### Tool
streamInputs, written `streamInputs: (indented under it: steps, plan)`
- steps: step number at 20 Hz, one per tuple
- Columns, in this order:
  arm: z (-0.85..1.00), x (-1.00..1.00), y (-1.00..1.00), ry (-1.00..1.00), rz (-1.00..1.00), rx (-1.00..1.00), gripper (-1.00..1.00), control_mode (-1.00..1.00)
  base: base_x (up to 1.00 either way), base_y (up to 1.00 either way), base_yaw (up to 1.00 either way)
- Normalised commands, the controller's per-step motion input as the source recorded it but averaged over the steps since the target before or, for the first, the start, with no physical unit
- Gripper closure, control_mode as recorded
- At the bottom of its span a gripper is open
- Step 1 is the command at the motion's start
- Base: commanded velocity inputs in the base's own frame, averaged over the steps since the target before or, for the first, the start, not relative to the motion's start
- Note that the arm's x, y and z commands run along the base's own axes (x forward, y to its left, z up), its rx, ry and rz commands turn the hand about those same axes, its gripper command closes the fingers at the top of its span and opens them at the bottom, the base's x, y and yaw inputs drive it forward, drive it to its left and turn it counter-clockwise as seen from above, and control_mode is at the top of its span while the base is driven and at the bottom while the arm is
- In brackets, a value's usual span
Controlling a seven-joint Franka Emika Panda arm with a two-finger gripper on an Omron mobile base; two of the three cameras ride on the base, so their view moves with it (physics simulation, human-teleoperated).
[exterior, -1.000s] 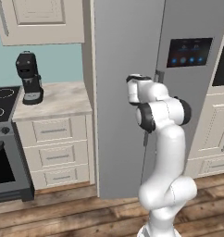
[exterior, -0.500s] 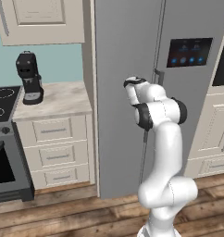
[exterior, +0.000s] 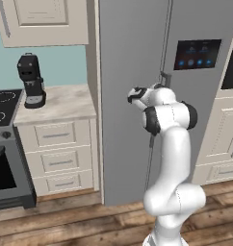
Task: Store the hot dog in the freezer for long-term storage. Close the freezer door after placing the cooked food.
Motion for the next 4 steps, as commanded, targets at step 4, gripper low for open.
streamInputs:
  steps: [4]
  plan:
    - [0.3, 0.57, 0.0, 0.2, 0.0, 0.0, -1.0, -1.0, 0.0, 0.0, 0.0]
